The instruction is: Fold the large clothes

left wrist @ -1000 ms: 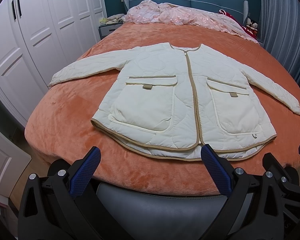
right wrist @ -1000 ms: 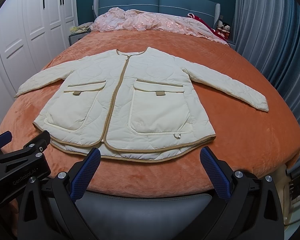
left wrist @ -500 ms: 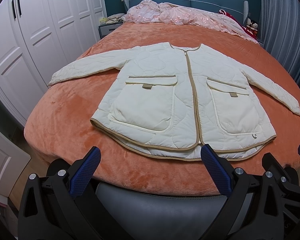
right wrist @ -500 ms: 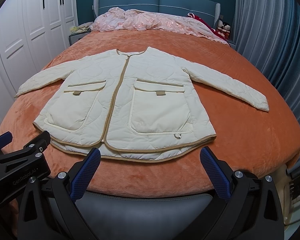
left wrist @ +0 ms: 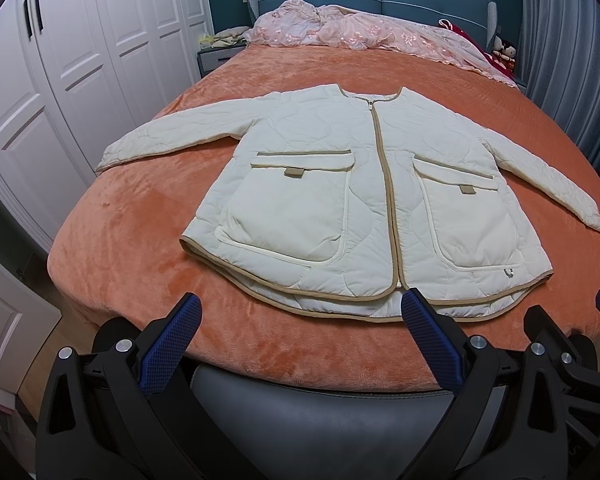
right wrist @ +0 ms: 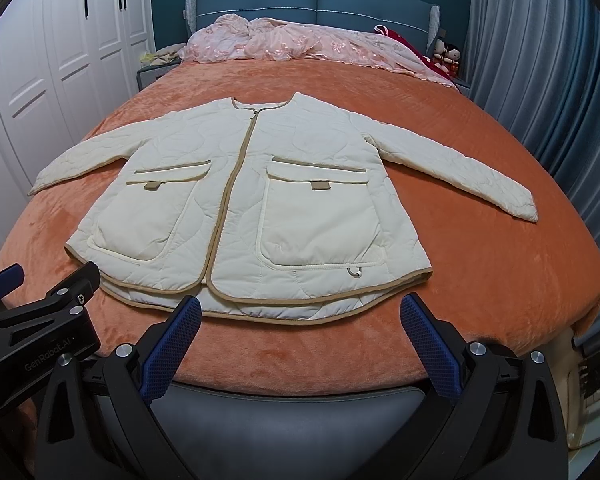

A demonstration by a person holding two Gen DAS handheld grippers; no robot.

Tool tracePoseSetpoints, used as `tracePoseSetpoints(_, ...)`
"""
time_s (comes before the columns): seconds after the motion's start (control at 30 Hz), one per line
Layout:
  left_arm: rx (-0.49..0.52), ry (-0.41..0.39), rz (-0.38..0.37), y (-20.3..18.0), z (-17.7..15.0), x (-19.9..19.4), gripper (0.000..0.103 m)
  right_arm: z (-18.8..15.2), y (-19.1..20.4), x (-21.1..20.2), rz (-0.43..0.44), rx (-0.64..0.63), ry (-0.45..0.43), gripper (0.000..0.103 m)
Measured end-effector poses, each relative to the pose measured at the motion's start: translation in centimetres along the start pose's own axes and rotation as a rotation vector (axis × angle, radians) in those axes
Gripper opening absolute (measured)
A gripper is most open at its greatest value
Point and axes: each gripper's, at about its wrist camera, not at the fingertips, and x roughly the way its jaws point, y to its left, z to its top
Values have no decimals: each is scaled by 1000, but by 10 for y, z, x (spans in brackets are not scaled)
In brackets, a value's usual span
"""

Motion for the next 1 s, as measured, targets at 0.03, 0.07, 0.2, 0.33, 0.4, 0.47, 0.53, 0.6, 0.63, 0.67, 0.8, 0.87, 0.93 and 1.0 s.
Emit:
tracePoseSetpoints(0.03,0,1,0,0,0,0,97,0,0,0,1,0,1,98)
tracePoseSetpoints(0.07,0,2,1,0,-1,0,97,0,1,0,2,-1,3,98)
tracePoseSetpoints(0.2,1,9,4,0,-1,1,97,0,4,4,5,-4,11,98)
tracePoseSetpoints(0.33,3,20,13,-1,-1,8,97,0,6,14,14,-3,27,98)
tracePoseSetpoints(0.4,-2,33,14,-2,-1,19,97,2,3,23,24,-4,36,98)
tracePoseSetpoints(0.47,-8,49,5,-3,2,28,97,5,2,31,36,-6,44,98)
tracePoseSetpoints(0.53,-12,62,-5,-3,5,36,98,9,-3,43,62,6,51,98)
tracePoseSetpoints(0.6,-13,66,0,-2,11,46,98,15,-16,56,80,37,55,98)
tracePoseSetpoints(0.63,-14,66,4,-1,15,51,98,19,-25,64,80,59,58,98)
tracePoseSetpoints(0.67,-16,66,9,0,19,56,98,24,-37,72,76,84,63,98)
tracePoseSetpoints(0.8,-39,57,49,9,40,79,98,49,-111,113,15,233,64,98)
tracePoseSetpoints(0.87,-61,51,76,15,52,92,98,61,-159,133,-27,325,51,98)
tracePoseSetpoints(0.93,-74,43,98,18,63,105,98,71,-210,155,-57,429,30,98)
tracePoseSetpoints(1.0,-71,43,119,18,74,118,98,77,-263,177,-80,547,20,98)
